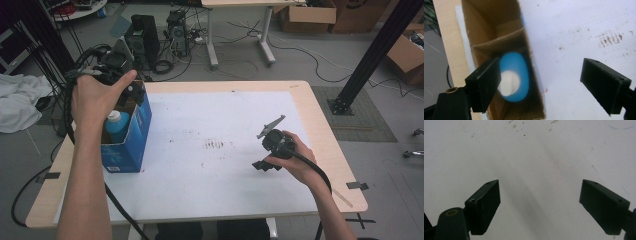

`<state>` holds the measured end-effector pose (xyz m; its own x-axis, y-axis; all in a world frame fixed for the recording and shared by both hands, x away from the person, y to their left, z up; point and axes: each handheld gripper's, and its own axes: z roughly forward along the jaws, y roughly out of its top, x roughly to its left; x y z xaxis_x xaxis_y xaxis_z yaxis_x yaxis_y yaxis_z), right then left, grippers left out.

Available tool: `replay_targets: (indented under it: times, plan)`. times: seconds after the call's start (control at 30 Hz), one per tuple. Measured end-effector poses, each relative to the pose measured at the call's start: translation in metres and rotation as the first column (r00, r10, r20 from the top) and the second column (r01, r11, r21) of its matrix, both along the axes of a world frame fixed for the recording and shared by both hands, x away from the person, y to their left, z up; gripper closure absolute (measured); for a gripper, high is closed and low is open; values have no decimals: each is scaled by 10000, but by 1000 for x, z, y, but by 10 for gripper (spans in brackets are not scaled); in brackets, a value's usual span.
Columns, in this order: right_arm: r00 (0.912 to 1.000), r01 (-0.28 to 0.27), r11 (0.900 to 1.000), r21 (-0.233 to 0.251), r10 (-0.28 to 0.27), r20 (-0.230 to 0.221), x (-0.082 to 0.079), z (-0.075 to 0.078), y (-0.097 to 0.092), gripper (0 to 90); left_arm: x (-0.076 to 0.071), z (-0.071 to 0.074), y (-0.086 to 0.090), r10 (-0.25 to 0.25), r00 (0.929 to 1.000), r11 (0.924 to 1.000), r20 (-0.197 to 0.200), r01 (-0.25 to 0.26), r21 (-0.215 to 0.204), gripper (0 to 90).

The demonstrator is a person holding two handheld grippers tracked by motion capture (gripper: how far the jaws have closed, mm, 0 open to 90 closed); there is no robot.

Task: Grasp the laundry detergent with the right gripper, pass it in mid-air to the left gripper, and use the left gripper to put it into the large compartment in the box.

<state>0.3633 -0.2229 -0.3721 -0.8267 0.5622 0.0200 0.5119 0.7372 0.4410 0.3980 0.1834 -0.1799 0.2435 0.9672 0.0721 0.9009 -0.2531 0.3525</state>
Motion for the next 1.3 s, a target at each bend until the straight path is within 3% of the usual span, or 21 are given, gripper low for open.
replay_targets:
  times: [0.17, 0.47, 0.9, 1.03, 1.3]
  plan:
    - [10000, 25, 10000, -20, -25, -38, -1, 2, -1, 166, 3, 4, -17, -622, 9980, 9979, -57, 621, -197, 175]
    - [9999, 143, 9999, -54, -143, 24, -1, 6, -4, 166, 7, 2, -54, -1556, 9878, 9876, -101, 1553, -221, 174]
    - [9995, 266, 9996, -96, -265, 180, -4, 14, -9, 167, 11, -35, -96, -2416, 9688, 9700, -561, 2396, -398, 174]
    - [9993, 307, 9995, -69, -306, 229, -4, 14, -11, 168, 10, -47, -105, -2681, 9610, 9628, -681, 2649, -525, 174]
    - [9991, 396, 9992, -62, -395, 181, -3, 14, -13, 168, 9, -78, -117, -2888, 9530, 9568, -915, 2839, -627, 174]
